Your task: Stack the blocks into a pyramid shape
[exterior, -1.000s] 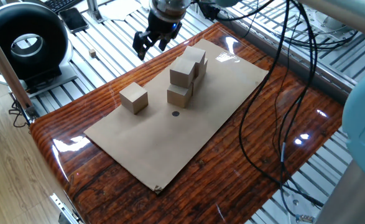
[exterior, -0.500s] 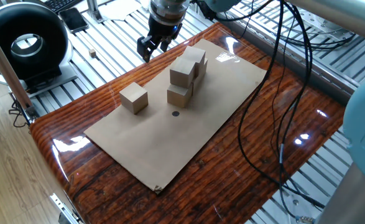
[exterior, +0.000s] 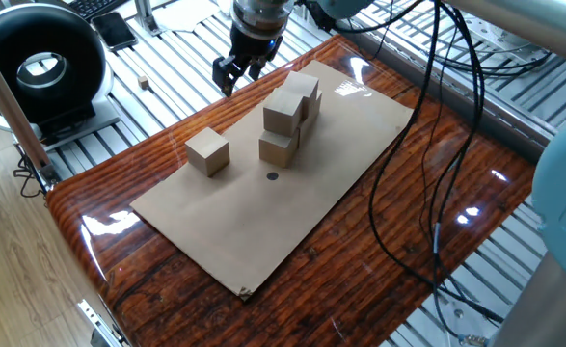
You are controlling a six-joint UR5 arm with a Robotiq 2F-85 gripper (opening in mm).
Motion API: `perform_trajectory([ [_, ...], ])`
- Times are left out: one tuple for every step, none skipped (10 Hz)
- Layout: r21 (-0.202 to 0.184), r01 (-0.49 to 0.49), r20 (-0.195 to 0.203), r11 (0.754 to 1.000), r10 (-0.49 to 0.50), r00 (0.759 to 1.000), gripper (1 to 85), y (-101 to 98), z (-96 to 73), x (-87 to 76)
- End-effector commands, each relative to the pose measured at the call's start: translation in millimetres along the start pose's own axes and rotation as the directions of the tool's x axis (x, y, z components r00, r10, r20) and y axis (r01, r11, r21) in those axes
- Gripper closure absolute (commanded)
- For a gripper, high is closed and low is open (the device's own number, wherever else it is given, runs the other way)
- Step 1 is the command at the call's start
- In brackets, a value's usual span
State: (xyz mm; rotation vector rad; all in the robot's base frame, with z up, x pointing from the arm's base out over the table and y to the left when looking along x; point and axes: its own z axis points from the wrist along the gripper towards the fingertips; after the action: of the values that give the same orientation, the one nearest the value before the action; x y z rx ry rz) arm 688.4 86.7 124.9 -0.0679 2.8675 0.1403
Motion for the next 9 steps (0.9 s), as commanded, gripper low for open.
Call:
perform_trajectory([
  [-0.012,0.081,-0.088,0.997,-0.082,0.993,23.0,5.2,17.1,16.6],
  [-0.041,0.077,-0.087,0.996,-0.08,0.993,22.0,15.2,22.8,21.1],
  [-0.105,0.053,-0.062,0.993,-0.059,0.996,8.7,34.8,27.7,20.4],
  [-0.127,0.039,-0.051,0.991,-0.046,0.998,0.7,40.5,31.8,21.8],
  [-0.125,0.025,-0.058,0.992,-0.033,0.998,0.7,41.3,35.6,27.5],
  [-0.119,0.015,-0.069,0.993,-0.023,0.997,0.7,41.9,39.0,34.2],
  [-0.105,0.023,-0.08,0.994,-0.032,0.996,0.7,37.6,43.7,40.2],
  [-0.093,0.035,-0.096,0.995,-0.044,0.994,0.7,32.8,47.7,46.2],
  [-0.095,0.037,-0.1,0.995,-0.047,0.994,1.7,32.0,50.2,48.7],
])
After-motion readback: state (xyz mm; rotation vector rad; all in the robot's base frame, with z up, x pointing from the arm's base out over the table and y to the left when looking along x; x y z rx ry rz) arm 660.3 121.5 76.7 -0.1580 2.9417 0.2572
